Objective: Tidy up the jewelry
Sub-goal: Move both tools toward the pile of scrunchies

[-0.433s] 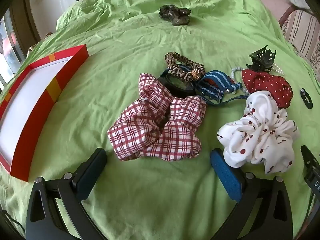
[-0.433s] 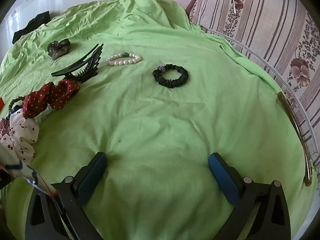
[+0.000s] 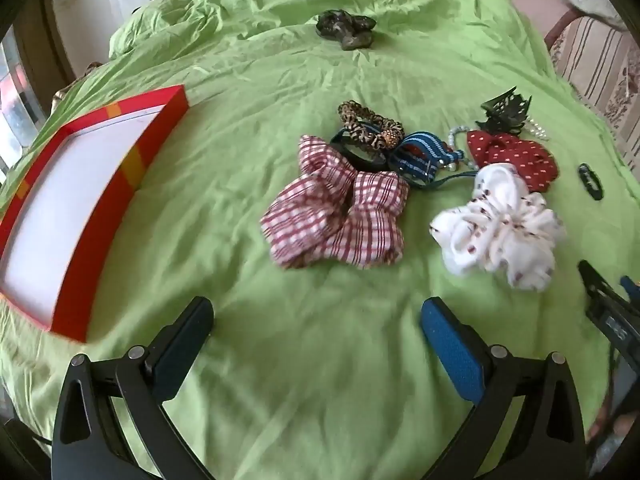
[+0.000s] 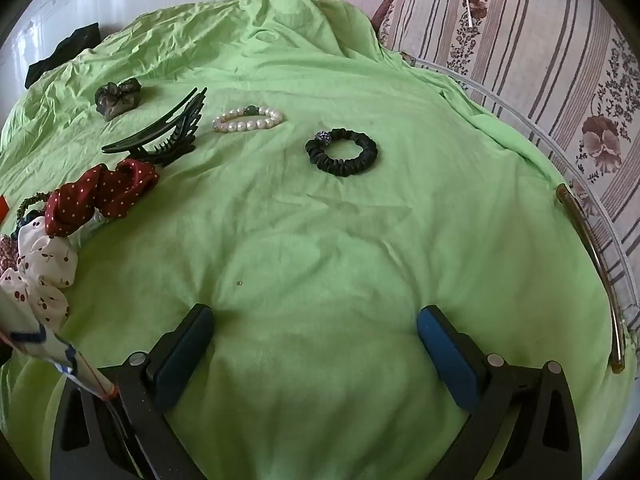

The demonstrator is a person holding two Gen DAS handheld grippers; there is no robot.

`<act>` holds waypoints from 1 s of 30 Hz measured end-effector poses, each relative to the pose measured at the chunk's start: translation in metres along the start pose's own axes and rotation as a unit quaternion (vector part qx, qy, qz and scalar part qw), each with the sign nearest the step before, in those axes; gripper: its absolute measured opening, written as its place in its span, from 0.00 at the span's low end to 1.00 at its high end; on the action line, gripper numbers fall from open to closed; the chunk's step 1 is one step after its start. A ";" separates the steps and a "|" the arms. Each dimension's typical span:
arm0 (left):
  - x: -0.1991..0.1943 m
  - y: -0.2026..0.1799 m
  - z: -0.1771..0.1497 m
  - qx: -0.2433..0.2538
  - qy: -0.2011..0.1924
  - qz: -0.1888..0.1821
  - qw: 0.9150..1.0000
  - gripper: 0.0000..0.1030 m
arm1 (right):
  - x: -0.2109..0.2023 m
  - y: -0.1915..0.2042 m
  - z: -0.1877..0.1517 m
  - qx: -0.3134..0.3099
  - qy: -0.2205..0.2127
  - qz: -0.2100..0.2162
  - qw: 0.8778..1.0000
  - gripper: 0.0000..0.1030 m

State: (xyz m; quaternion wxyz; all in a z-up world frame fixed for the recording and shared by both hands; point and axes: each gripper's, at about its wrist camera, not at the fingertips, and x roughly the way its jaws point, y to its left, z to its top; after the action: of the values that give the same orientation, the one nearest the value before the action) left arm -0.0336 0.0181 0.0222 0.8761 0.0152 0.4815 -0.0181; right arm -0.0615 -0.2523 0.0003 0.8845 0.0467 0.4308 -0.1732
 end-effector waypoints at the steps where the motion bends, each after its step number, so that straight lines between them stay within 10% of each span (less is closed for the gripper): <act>1: -0.006 0.003 -0.002 -0.005 -0.003 -0.002 1.000 1.00 | 0.000 0.000 0.000 0.000 0.000 -0.001 1.000 1.00; 30: -0.110 0.053 -0.059 -0.022 -0.065 0.019 0.997 1.00 | -0.112 0.000 -0.056 0.032 -0.017 0.041 0.999 0.98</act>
State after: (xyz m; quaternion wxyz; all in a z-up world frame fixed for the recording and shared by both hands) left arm -0.1396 0.0754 0.0837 0.9059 0.0039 0.4233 0.0083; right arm -0.1666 -0.2092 0.0528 0.8962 0.0895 0.4072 -0.1515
